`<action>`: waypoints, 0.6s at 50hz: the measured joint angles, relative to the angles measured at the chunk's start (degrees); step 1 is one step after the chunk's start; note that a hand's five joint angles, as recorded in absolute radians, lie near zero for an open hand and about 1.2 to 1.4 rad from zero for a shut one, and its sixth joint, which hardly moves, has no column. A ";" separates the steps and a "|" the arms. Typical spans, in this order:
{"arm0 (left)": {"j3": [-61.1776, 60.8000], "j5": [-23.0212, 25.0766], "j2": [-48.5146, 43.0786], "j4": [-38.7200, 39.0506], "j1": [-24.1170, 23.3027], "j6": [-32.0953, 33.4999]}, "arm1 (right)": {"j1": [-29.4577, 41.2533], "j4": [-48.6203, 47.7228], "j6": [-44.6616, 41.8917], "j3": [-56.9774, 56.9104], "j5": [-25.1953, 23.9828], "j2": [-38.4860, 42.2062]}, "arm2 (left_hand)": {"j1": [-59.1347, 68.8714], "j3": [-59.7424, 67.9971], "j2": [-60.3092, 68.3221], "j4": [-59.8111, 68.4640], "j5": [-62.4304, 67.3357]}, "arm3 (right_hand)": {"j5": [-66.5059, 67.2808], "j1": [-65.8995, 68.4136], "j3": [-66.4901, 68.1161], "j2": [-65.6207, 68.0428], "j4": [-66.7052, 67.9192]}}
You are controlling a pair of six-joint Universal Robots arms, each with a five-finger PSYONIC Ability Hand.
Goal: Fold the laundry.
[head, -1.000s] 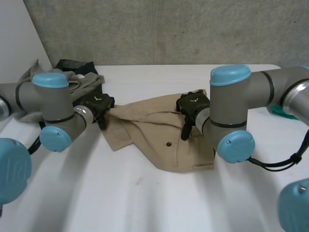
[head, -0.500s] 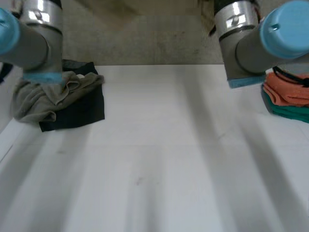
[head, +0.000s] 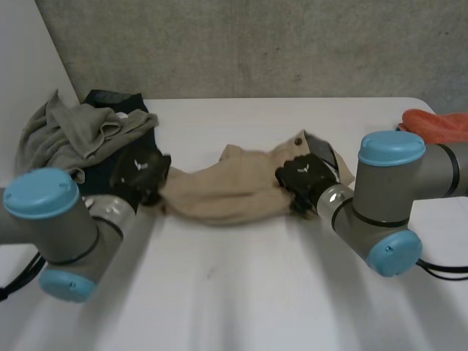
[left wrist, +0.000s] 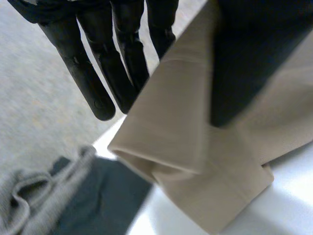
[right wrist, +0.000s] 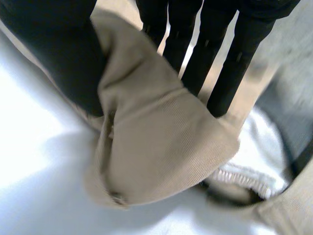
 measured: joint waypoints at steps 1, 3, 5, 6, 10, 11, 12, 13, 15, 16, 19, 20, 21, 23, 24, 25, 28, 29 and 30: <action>-1.21 0.03 0.21 -0.51 0.00 1.81 | 0.07 2.24 -0.15 0.16 1.02 -0.39 | -8.53 -8.02 -8.84 -8.22 -8.39 | -11.16 -11.09 -10.37 -11.30 -10.58; -2.35 -0.02 0.91 -1.52 0.03 3.70 | 0.21 5.06 -0.28 0.21 2.32 -1.20 | -18.44 -19.29 -19.28 -19.60 -19.94 | -19.06 -16.97 -17.29 -17.51 -17.95; -3.05 -0.15 2.08 -2.83 0.15 4.86 | 0.33 7.22 -0.29 0.28 3.45 -2.29 | -22.35 -23.64 -23.78 -24.08 -24.40 | -25.18 -23.15 -23.27 -23.49 -24.26; -3.40 -0.27 2.91 -3.81 0.24 5.32 | 0.40 8.38 -0.28 0.38 4.05 -3.20 | -23.69 -25.69 -25.72 -26.27 -26.52 | -28.04 -26.10 -25.95 -25.99 -27.05; -4.28 -0.71 6.87 -7.99 0.75 5.55 | 0.43 10.56 -0.21 1.20 5.15 -6.81 | -24.77 -27.77 -27.72 -28.18 -28.56 | -31.90 -29.73 -29.85 -28.54 -30.55; -4.45 -0.81 8.04 -9.18 0.90 5.34 | 0.41 10.86 -0.17 1.52 5.26 -7.98 | -25.17 -28.32 -28.19 -28.53 -29.05 | -32.20 -29.73 -30.22 -28.54 -30.75; -4.71 -0.90 9.54 -10.76 1.12 4.89 | 0.39 11.13 -0.15 1.88 5.28 -9.25 | -25.22 -28.44 -28.35 -28.68 -29.22 | -32.39 -29.73 -30.34 -28.54 -30.83; -4.85 -0.93 10.36 -11.65 1.26 4.57 | 0.38 11.29 -0.15 2.11 5.26 -10.14 | -25.22 -28.44 -28.36 -28.69 -29.23 | -32.48 -29.73 -30.34 -28.54 -30.83; -5.22 -0.95 12.24 -13.90 1.62 3.67 | 0.39 11.70 -0.21 2.51 5.15 -11.79 | -25.22 -28.44 -28.36 -28.69 -29.22 | -33.03 -29.84 -31.00 -28.93 -31.24; -5.52 -0.92 13.53 -15.67 1.92 2.93 | 0.42 12.17 -0.35 2.74 5.05 -13.09 | -25.22 -28.44 -28.36 -28.69 -29.22 | -33.77 -30.93 -32.07 -29.99 -32.15; -5.98 -0.78 15.20 -18.56 2.56 1.87 | 0.48 13.22 -0.96 2.86 4.93 -14.67 | -25.22 -28.60 -28.55 -28.83 -29.28 | -34.82 -32.65 -33.45 -31.66 -33.17; -6.20 -0.63 15.87 -20.09 3.02 1.38 | 0.51 13.84 -1.57 2.83 4.87 -15.28 | -25.22 -28.70 -28.58 -28.95 -29.28 | -35.06 -32.78 -33.72 -31.82 -33.29; -6.30 -0.48 16.17 -21.01 3.35 1.11 | 0.54 14.27 -2.24 2.78 4.82 -15.60 | -25.22 -28.70 -28.58 -28.95 -29.29 | -35.10 -32.78 -33.73 -31.82 -33.29; -6.43 -0.04 16.42 -22.62 4.08 0.74 | 0.60 14.82 -3.74 2.62 4.76 -15.82 | -25.22 -28.71 -28.58 -28.95 -29.29 | -35.08 -32.78 -33.73 -31.82 -33.29; -6.44 0.18 16.38 -23.14 4.39 0.65 | 0.63 14.99 -4.53 2.52 4.74 -15.80 | -25.22 -28.70 -28.58 -28.95 -29.29 | -35.09 -32.78 -33.72 -31.82 -33.29; -6.41 0.50 16.18 -23.64 4.75 0.59 | 0.73 15.05 -5.75 2.37 4.74 -15.53 | -25.22 -28.71 -28.58 -28.95 -29.29 | -35.10 -32.78 -33.73 -31.82 -33.29; -6.28 1.18 15.41 -24.17 5.31 0.60 | 1.00 14.86 -7.63 2.16 4.79 -14.68 | -25.22 -28.71 -28.58 -28.95 -29.29 | -35.10 -32.78 -33.73 -31.82 -33.29; -6.08 1.66 14.58 -24.28 5.63 0.64 | 1.25 14.55 -8.79 2.02 4.87 -13.89 | -25.22 -28.70 -28.58 -28.95 -29.28 | -35.12 -32.78 -33.73 -31.82 -33.29; -5.79 2.01 13.64 -24.15 5.84 0.70 | 1.53 14.13 -9.71 1.94 5.03 -12.97 | -25.22 -28.70 -28.57 -28.92 -29.22 | -35.10 -32.78 -33.73 -31.82 -33.29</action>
